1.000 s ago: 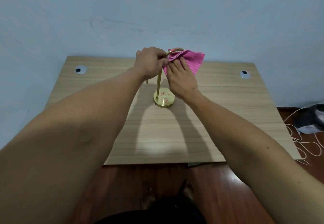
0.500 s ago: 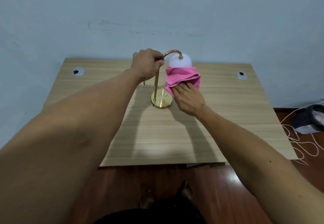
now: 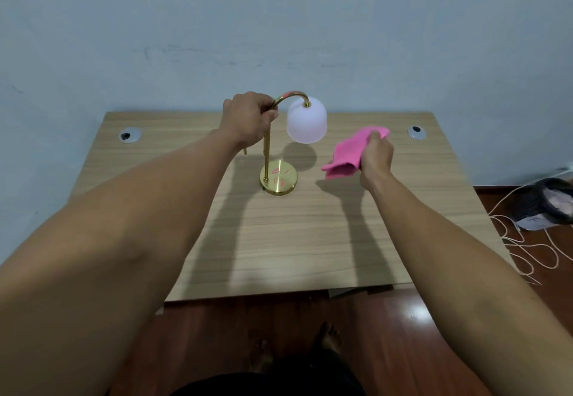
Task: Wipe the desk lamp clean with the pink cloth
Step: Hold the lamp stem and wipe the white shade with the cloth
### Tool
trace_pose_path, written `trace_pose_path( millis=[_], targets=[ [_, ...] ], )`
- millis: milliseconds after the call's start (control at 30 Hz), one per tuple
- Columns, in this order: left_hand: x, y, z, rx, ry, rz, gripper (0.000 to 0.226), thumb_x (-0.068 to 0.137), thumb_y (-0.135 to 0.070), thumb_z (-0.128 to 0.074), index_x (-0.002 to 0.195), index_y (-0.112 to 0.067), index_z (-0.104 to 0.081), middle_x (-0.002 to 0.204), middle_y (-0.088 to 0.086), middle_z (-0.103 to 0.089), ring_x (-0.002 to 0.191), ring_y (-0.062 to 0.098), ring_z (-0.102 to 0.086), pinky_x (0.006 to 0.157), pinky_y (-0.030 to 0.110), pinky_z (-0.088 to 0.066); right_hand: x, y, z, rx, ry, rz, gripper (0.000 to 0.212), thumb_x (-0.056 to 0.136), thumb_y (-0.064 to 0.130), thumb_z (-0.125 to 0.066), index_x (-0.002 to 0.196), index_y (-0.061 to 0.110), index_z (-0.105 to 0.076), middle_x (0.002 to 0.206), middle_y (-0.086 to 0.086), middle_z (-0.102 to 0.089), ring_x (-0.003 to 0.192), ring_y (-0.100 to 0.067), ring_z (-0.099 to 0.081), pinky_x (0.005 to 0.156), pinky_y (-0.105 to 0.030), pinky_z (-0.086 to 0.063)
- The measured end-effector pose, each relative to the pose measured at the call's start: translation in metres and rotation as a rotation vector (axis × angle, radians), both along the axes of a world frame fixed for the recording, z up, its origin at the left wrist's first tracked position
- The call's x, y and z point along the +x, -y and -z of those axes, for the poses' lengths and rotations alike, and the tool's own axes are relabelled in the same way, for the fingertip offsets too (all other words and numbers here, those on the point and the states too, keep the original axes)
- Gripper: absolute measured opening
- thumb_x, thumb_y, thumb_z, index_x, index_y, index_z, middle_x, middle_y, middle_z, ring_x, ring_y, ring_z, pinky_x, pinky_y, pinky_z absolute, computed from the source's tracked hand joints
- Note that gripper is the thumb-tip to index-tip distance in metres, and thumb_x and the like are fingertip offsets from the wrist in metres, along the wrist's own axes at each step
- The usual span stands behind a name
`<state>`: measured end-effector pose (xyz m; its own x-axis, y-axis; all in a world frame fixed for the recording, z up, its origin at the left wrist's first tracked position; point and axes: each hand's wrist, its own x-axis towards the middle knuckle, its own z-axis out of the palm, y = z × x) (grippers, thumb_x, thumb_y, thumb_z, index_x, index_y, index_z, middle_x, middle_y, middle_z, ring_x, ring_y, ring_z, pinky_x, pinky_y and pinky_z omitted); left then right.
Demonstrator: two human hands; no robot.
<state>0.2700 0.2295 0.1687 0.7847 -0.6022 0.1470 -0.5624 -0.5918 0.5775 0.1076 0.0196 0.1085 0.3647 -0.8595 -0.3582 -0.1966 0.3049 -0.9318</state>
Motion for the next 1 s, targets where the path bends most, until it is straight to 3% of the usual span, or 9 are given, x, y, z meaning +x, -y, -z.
trace_pose_path(
  millis=[67, 167, 233, 300, 367, 433, 567, 767, 1000],
  targets=[
    [0.0, 0.0, 0.0, 0.001, 0.0, -0.003, 0.018, 0.097, -0.029, -0.058, 0.092, -0.021, -0.073, 0.085, 0.005, -0.074, 0.09, 0.03, -0.064, 0.097, 0.044, -0.04, 0.016, -0.016, -0.01, -0.076, 0.087, -0.056, 0.025, 0.104, 0.028, -0.042, 0.103, 0.01, -0.059, 0.081, -0.003, -0.063, 0.042, -0.01, -0.065, 0.032, -0.018, -0.042],
    [-0.001, 0.0, -0.001, 0.008, 0.004, -0.008, 0.018, 0.096, -0.029, -0.058, 0.093, -0.02, -0.074, 0.086, 0.005, -0.075, 0.091, 0.031, -0.065, 0.099, 0.045, -0.043, 0.042, -0.041, -0.02, -0.27, 0.092, -0.192, 0.031, 0.105, 0.039, -0.04, 0.092, 0.022, -0.062, 0.08, 0.001, -0.06, 0.07, -0.023, -0.06, 0.052, -0.022, -0.044],
    [0.0, -0.001, -0.001, 0.01, 0.001, -0.014, 0.018, 0.096, -0.029, -0.058, 0.093, -0.019, -0.073, 0.086, 0.005, -0.075, 0.092, 0.031, -0.066, 0.098, 0.044, -0.042, 0.052, -0.054, -0.014, -0.276, 0.094, -0.252, 0.038, 0.105, 0.043, -0.038, 0.107, 0.021, -0.069, 0.097, -0.007, -0.069, 0.083, -0.029, -0.064, 0.058, -0.027, -0.048],
    [-0.001, 0.0, -0.001, 0.01, -0.003, -0.022, 0.018, 0.096, -0.029, -0.058, 0.093, -0.019, -0.074, 0.087, 0.005, -0.075, 0.092, 0.031, -0.065, 0.096, 0.043, -0.041, 0.054, -0.066, -0.001, -0.226, 0.084, -0.218, 0.047, 0.106, 0.046, -0.035, 0.122, 0.015, -0.066, 0.11, -0.016, -0.07, 0.087, -0.039, -0.067, 0.055, -0.033, -0.054],
    [-0.002, 0.0, -0.001, 0.01, -0.007, -0.025, 0.019, 0.096, -0.029, -0.058, 0.093, -0.019, -0.074, 0.087, 0.005, -0.075, 0.092, 0.03, -0.065, 0.097, 0.044, -0.041, 0.052, -0.077, 0.014, -0.228, 0.031, -0.183, 0.049, 0.107, 0.046, -0.032, 0.126, 0.013, -0.062, 0.11, -0.013, -0.068, 0.096, -0.044, -0.067, 0.072, -0.043, -0.059],
    [-0.002, 0.0, -0.001, 0.01, -0.009, -0.025, 0.019, 0.097, -0.029, -0.058, 0.094, -0.02, -0.074, 0.087, 0.004, -0.075, 0.092, 0.03, -0.066, 0.099, 0.045, -0.043, 0.047, -0.084, 0.025, -0.211, 0.016, -0.152, 0.046, 0.109, 0.043, -0.032, 0.119, 0.01, -0.063, 0.102, -0.009, -0.063, 0.096, -0.037, -0.064, 0.076, -0.034, -0.057],
    [-0.003, -0.001, -0.002, 0.01, -0.012, -0.021, 0.018, 0.096, -0.028, -0.058, 0.093, -0.019, -0.074, 0.088, 0.006, -0.076, 0.093, 0.031, -0.066, 0.1, 0.045, -0.044, 0.042, -0.087, 0.018, -0.172, 0.056, 0.052, 0.049, 0.107, 0.039, -0.035, 0.11, 0.001, -0.067, 0.108, -0.017, -0.071, 0.104, -0.036, -0.066, 0.091, -0.044, -0.053],
    [-0.004, -0.001, -0.005, 0.012, -0.014, -0.014, 0.018, 0.097, -0.028, -0.059, 0.092, -0.019, -0.074, 0.087, 0.006, -0.075, 0.092, 0.03, -0.067, 0.1, 0.047, -0.047, 0.05, -0.099, -0.004, -1.124, -0.095, -0.262, 0.038, 0.106, 0.031, -0.037, 0.124, 0.01, -0.063, 0.118, -0.008, -0.066, 0.117, -0.028, -0.055, 0.104, -0.049, -0.039],
    [-0.002, 0.001, -0.004, 0.018, -0.012, -0.001, 0.019, 0.098, -0.029, -0.06, 0.094, -0.018, -0.074, 0.088, 0.006, -0.075, 0.092, 0.03, -0.067, 0.1, 0.048, -0.048, 0.05, -0.066, -0.007, -1.588, -0.314, -0.537, 0.034, 0.103, 0.031, -0.042, 0.131, 0.018, -0.057, 0.113, 0.002, -0.068, 0.109, -0.026, -0.052, 0.087, -0.044, -0.037]
  ],
)
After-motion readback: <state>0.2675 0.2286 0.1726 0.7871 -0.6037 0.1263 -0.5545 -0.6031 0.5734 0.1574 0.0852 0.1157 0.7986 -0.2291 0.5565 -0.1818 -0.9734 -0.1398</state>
